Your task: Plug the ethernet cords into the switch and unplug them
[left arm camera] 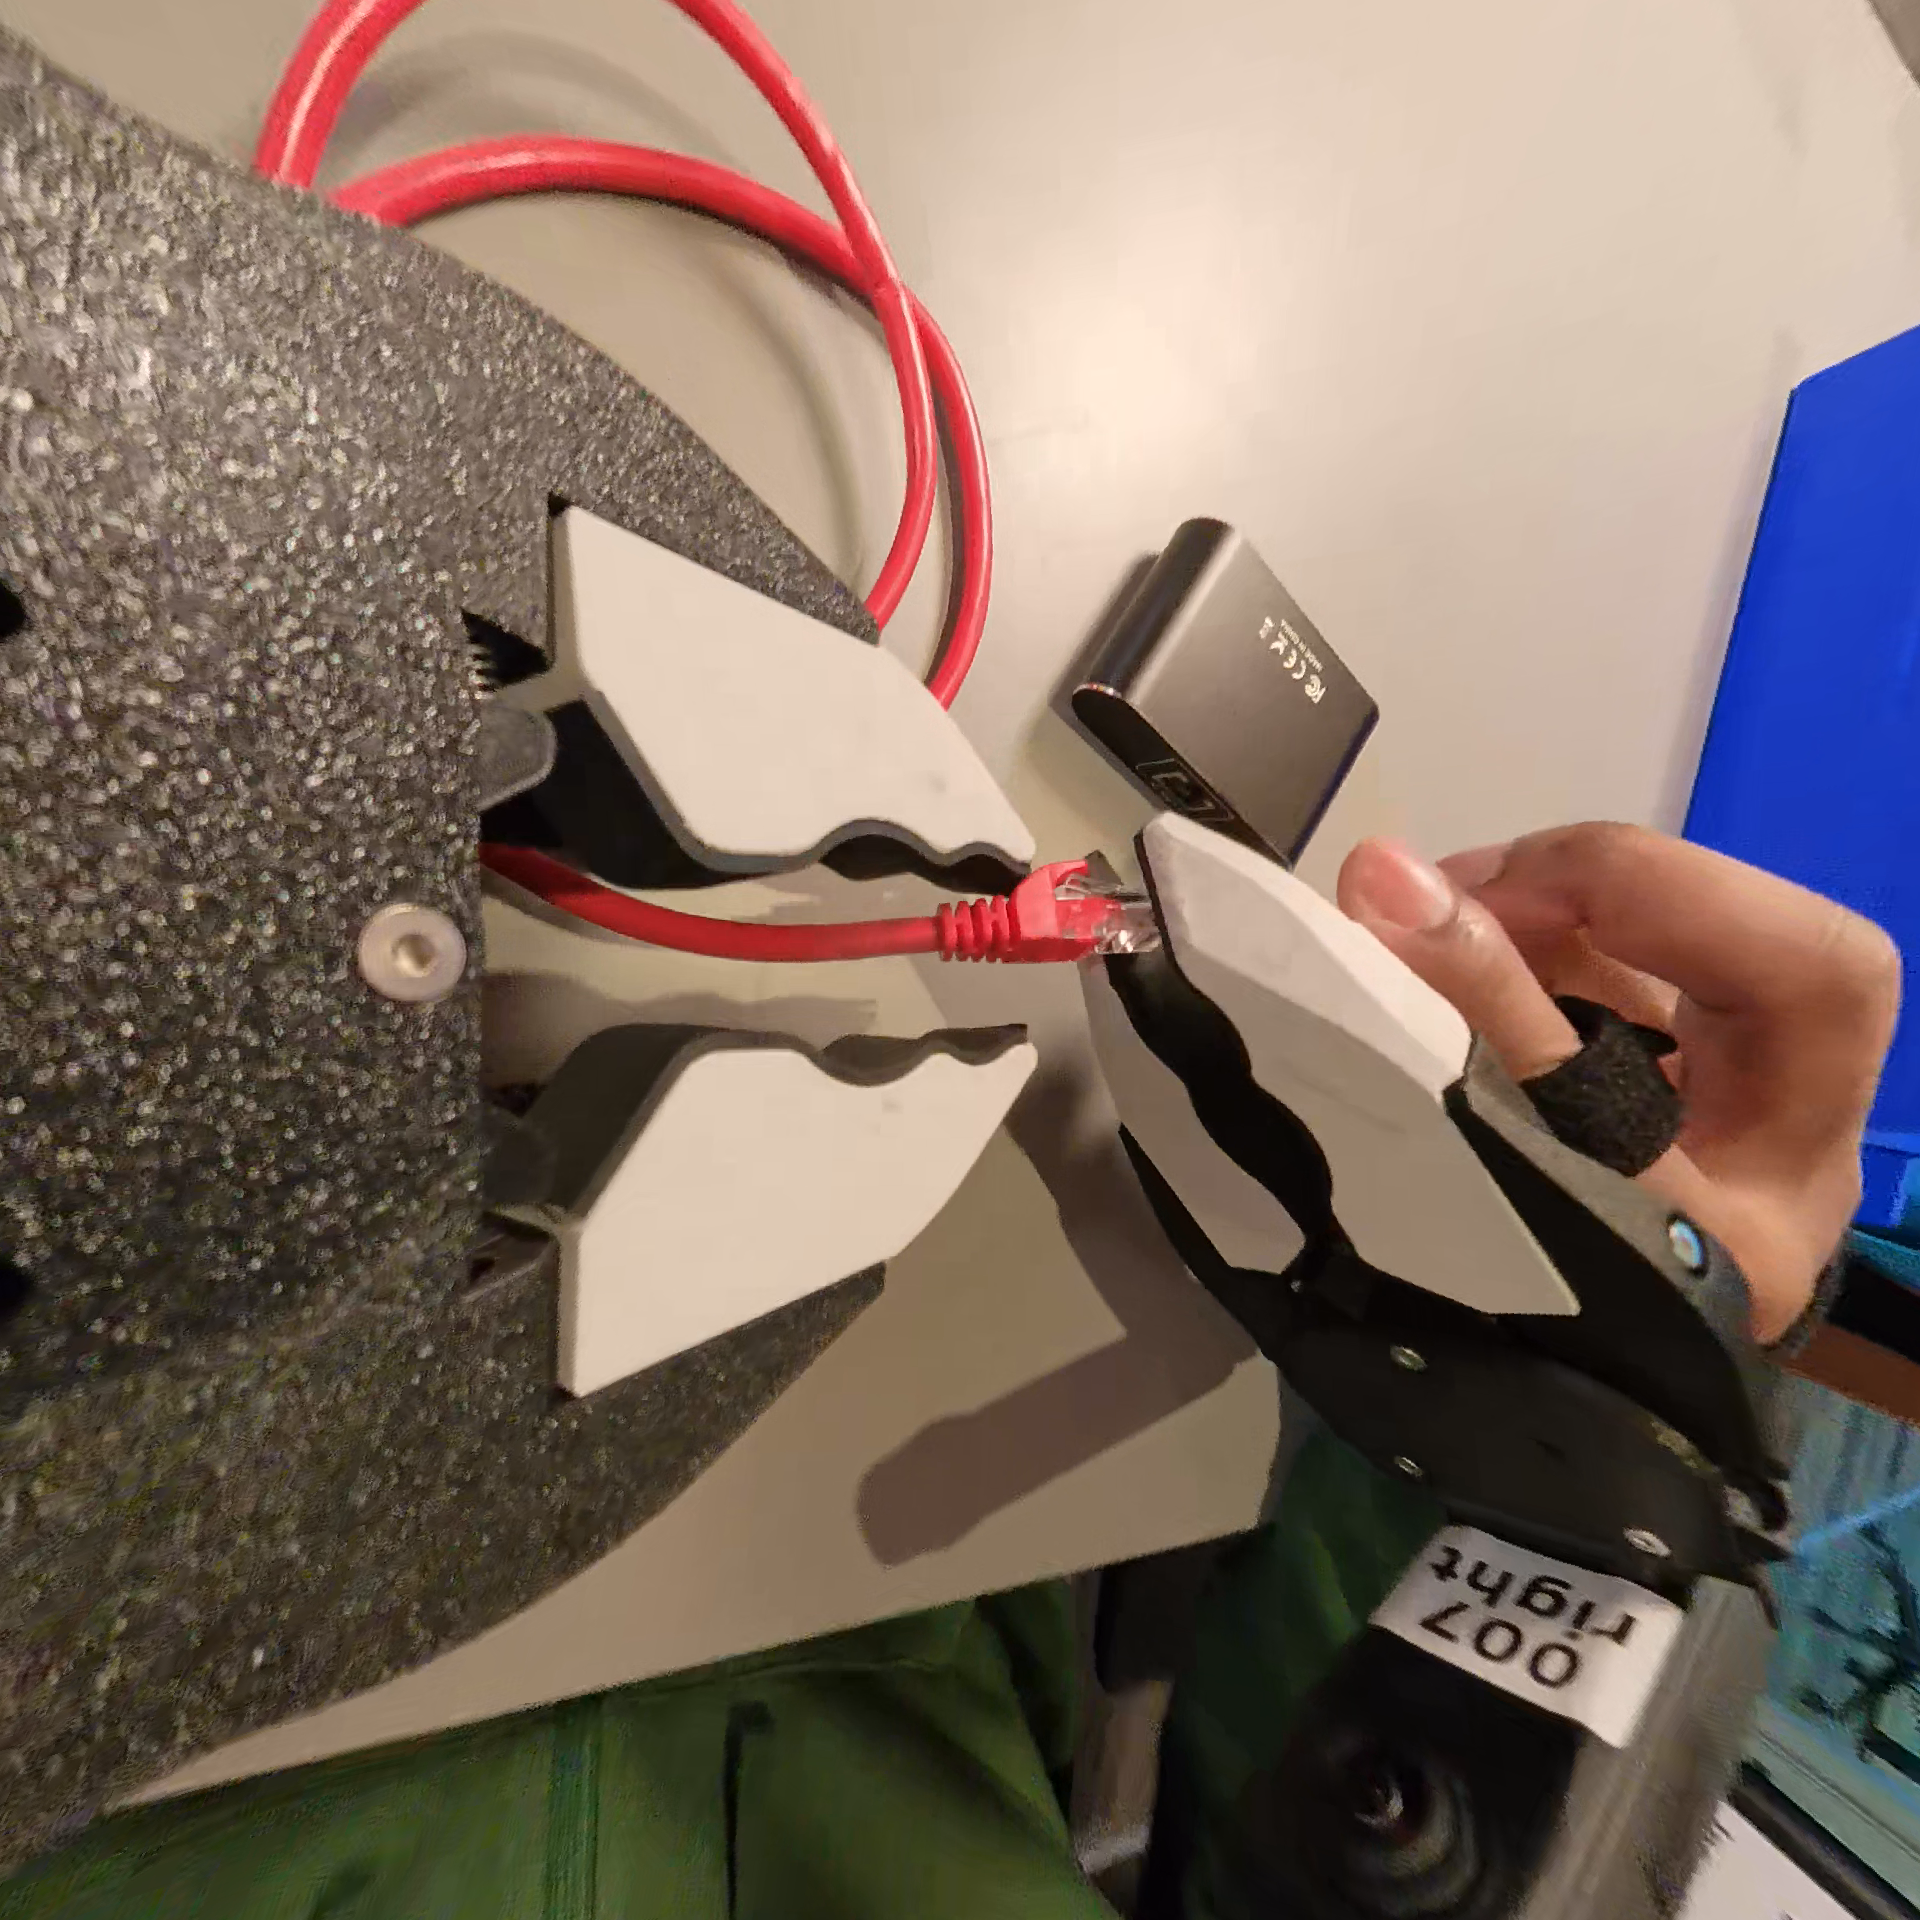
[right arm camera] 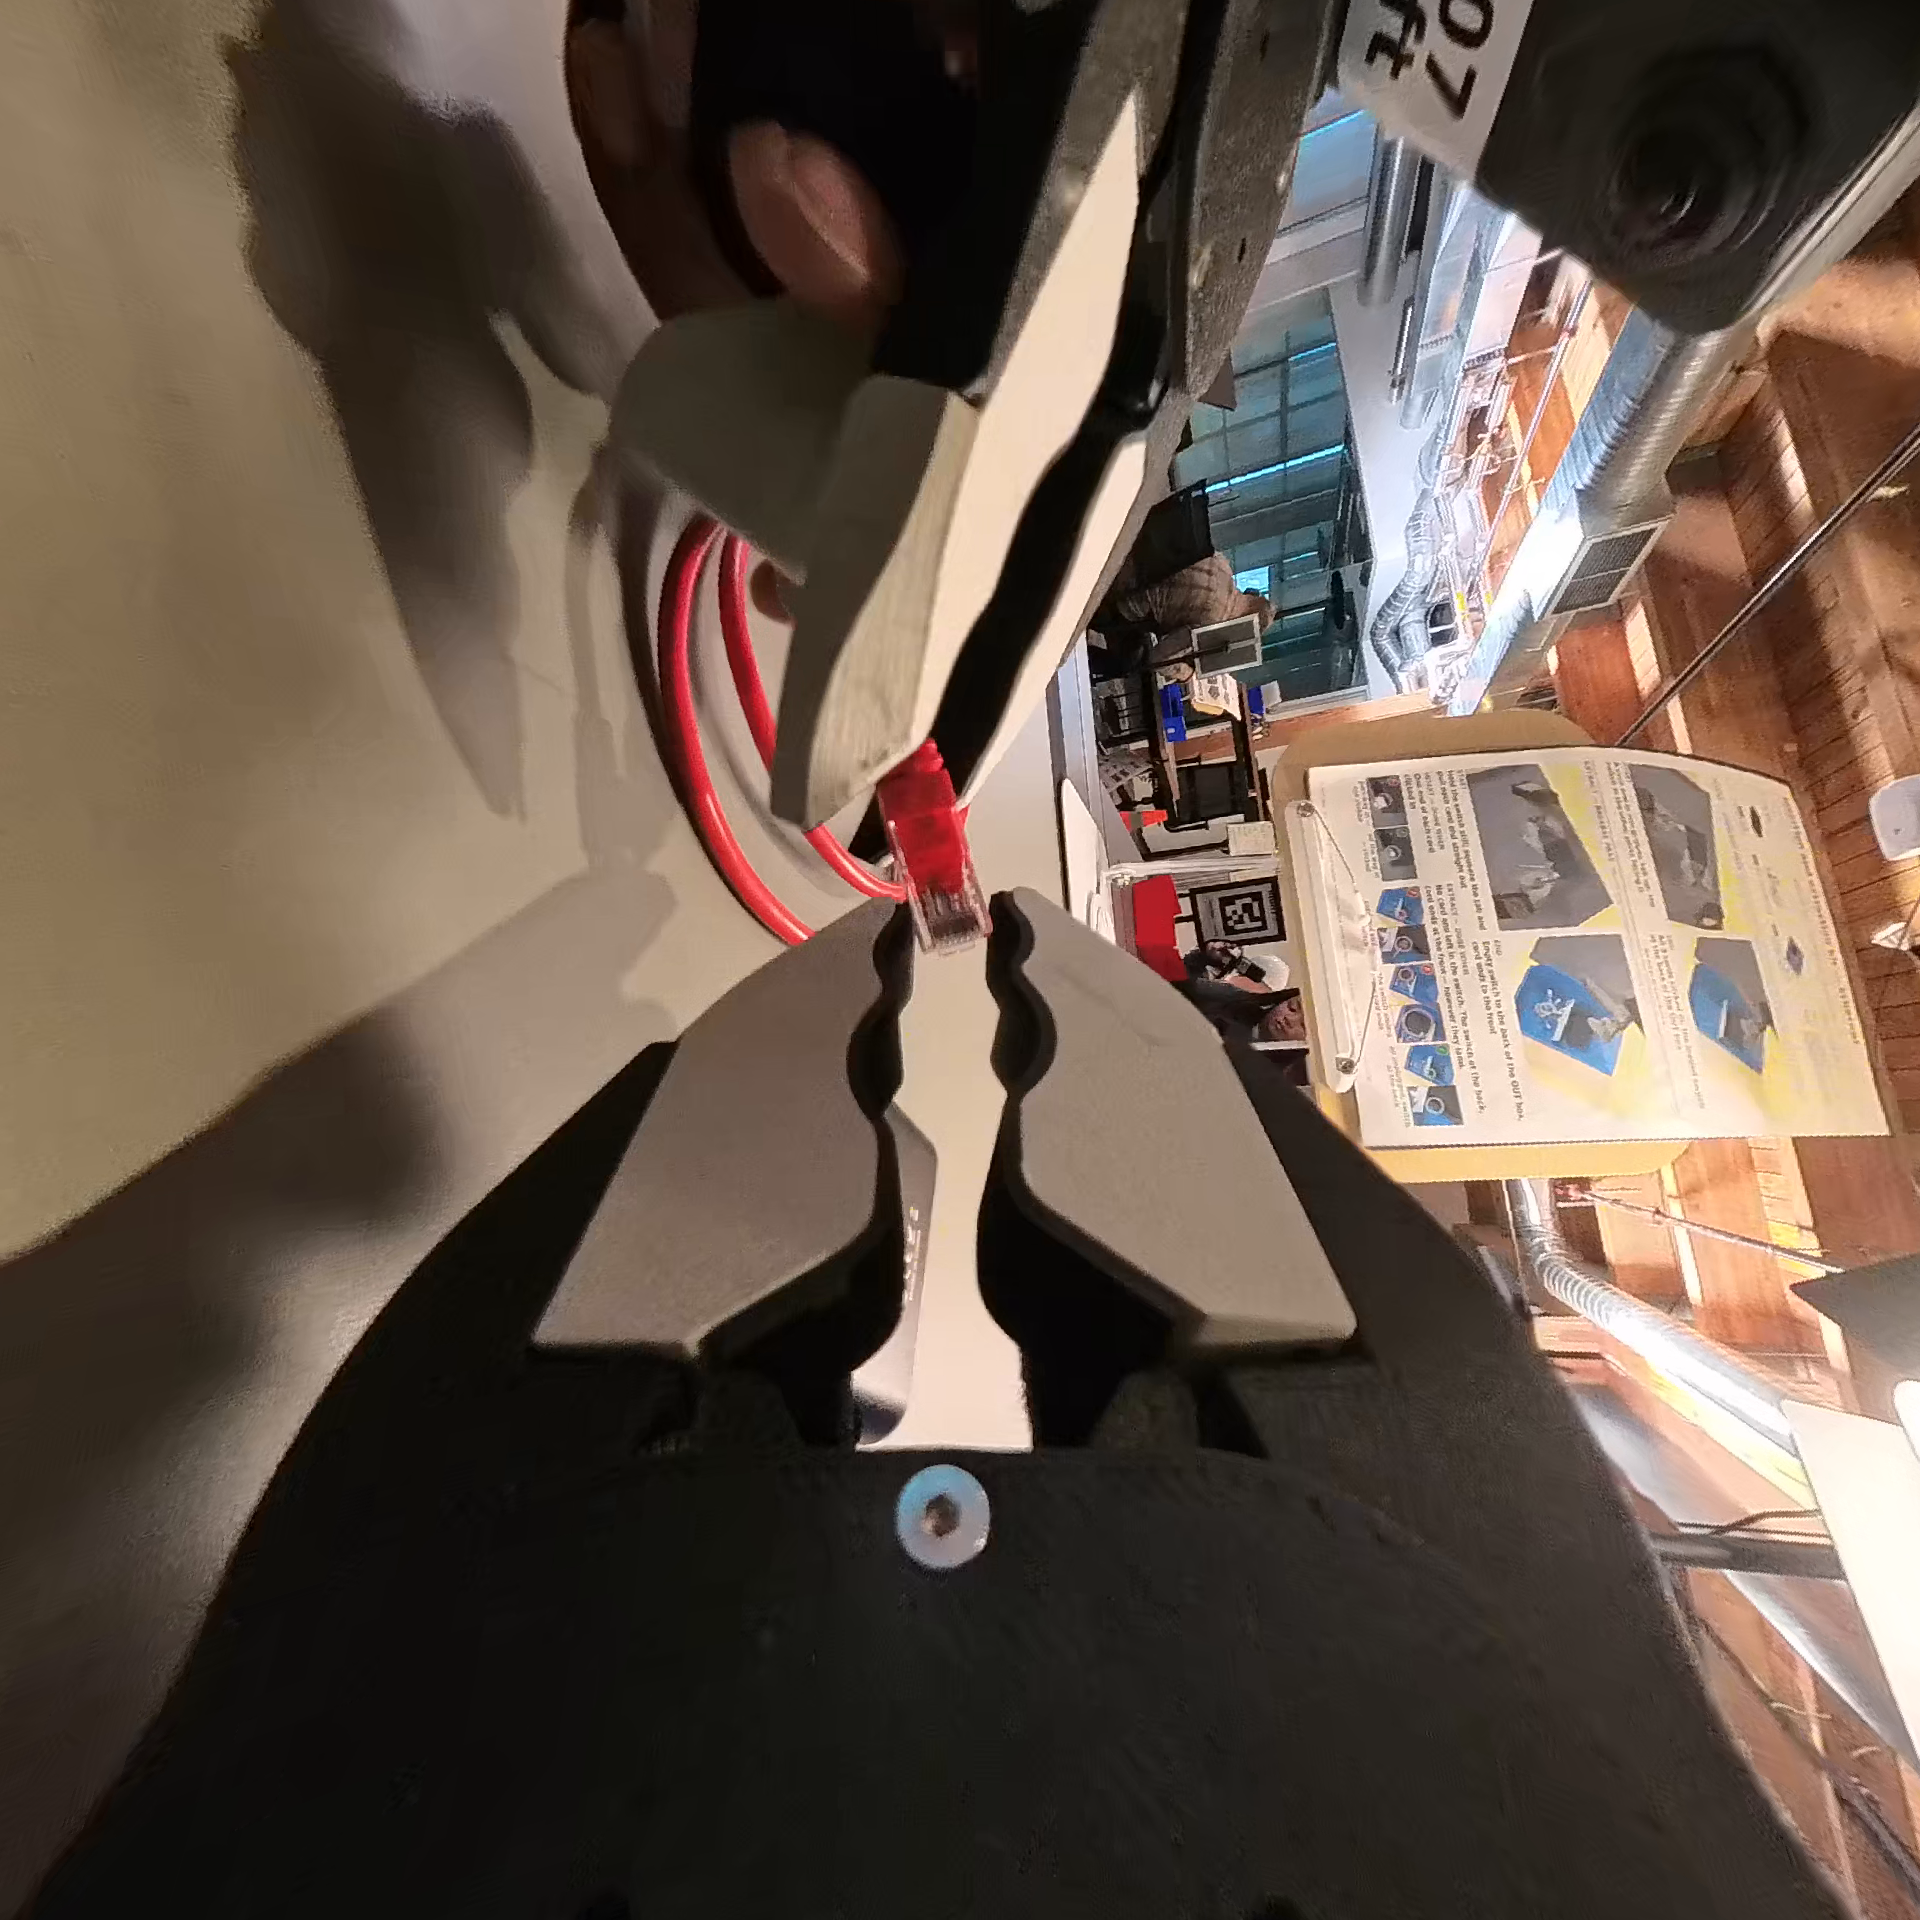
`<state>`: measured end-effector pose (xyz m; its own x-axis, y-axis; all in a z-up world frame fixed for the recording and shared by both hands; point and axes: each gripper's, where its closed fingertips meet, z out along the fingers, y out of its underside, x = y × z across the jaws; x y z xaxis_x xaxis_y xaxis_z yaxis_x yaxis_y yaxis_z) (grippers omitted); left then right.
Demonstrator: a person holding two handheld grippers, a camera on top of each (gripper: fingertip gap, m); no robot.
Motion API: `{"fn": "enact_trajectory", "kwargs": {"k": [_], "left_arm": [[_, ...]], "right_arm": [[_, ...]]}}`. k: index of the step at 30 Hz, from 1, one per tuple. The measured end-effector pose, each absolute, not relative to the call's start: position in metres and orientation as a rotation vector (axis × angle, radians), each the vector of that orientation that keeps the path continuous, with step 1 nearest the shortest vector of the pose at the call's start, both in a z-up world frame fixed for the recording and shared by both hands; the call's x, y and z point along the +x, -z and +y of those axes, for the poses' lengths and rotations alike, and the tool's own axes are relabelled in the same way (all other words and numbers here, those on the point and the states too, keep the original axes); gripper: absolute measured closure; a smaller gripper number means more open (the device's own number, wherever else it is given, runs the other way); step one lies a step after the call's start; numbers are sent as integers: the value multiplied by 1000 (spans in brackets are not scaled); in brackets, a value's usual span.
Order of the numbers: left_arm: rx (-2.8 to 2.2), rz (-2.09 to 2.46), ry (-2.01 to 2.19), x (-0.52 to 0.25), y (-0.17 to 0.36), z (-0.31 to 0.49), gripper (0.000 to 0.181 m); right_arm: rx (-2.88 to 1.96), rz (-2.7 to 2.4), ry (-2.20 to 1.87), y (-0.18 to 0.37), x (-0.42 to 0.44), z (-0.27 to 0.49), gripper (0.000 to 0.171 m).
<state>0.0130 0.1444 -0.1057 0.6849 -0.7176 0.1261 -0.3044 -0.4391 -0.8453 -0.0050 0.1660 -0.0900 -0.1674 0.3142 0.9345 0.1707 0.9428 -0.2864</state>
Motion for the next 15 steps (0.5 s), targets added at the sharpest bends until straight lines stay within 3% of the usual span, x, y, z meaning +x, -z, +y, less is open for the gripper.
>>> {"fn": "enact_trajectory", "kwargs": {"k": [7, 15], "left_arm": [[-2014, 719, 622, 7, 101, 151, 169], [-1925, 869, 112, -13, 100, 167, 170]], "right_arm": [[-399, -1726, -147, 87, -5, 169, 157], [-1006, -1658, -549, 75, 26, 231, 128]]}}
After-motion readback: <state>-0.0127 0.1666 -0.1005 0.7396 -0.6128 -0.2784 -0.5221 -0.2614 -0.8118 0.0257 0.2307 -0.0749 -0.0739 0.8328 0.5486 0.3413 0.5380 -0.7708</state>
